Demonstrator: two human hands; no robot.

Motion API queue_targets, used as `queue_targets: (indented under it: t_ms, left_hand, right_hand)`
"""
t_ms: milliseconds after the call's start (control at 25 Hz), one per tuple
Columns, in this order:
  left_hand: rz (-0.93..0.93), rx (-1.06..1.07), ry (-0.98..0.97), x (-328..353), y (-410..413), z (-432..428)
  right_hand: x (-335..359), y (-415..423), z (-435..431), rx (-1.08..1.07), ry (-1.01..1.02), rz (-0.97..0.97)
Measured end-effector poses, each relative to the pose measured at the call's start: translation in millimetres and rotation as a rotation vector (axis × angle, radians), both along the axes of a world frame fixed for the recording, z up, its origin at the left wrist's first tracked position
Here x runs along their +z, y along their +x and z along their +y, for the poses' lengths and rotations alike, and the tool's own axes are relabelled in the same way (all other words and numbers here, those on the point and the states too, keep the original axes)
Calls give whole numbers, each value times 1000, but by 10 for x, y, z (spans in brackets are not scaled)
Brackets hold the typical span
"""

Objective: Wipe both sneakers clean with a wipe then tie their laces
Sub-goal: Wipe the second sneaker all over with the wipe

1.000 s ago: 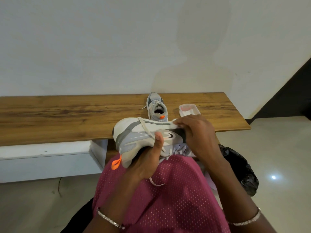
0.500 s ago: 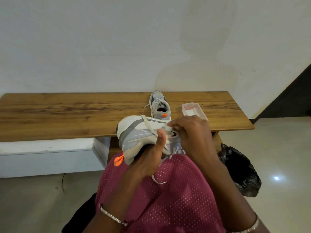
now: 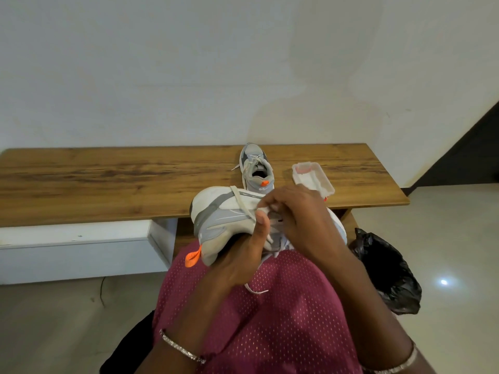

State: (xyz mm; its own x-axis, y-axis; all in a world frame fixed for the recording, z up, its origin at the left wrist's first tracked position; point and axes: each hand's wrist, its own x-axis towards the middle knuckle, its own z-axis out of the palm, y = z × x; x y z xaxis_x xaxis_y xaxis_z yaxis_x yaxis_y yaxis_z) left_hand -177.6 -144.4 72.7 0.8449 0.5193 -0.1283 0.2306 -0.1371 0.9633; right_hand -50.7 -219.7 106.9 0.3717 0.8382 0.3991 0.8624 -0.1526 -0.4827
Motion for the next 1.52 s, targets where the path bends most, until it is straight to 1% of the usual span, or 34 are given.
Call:
queue_targets:
  t_ms: [80,160,200,280,360,480,600,680,840,960,1080,1200,1280,1400,1480,1520]
  left_hand:
    - [-15,67,-4,58,-25,5]
    - [-8,73,-16,101,-21,2]
    - [2,64,-34,118,-16,-11]
    - [-13,39,-93,139,-7,-46]
    - [-41,82,-85,90,-6,-60]
    - [-70,74,-90,-7,-7,-3]
    - [-86,60,-155,-21,-3,116]
    - [-102,93,-205,-34,-4,191]
    - [-135,125,-259,-24,37,211]
    - [-180,90,-264,-68,32,195]
    - [-139,111,-273,-56,-12,192]
    - [-144,108,-296,-20,-13,229]
    - [-146,72,-273,0,-13,232]
    - [-64,47,-165,36,-13,131]
    - [-26,33,-78,87,-39,31]
    - [2,15,-69,87,-48,5]
  right_hand:
    - [-31,137,-81,-109,-19,-26]
    - [-27,134,-116,-154,-5,-62]
    - [-9,72,-109,-125,17,-65]
    - [43,-130,-55,-18,53,-5]
    - [73,-311,2,68,53,61]
    - [75,-277,-12,126,53,47]
    - [27,-25,-132,14,31,-4]
    - [-26,26,-190,-66,28,-27]
    - [-65,-292,-107,-21,150,17]
    - [-55,-422,-37,29,222,-10]
    - [-76,-348,-49,95,187,-7]
    - [-113,-152,-96,31,134,-54]
    - [-93,-82,-89,1,138,-45]
    - [46,-185,0,122,133,21]
    - [147,-219,60,271,61,64]
    - [182,-190,80,328,22,73]
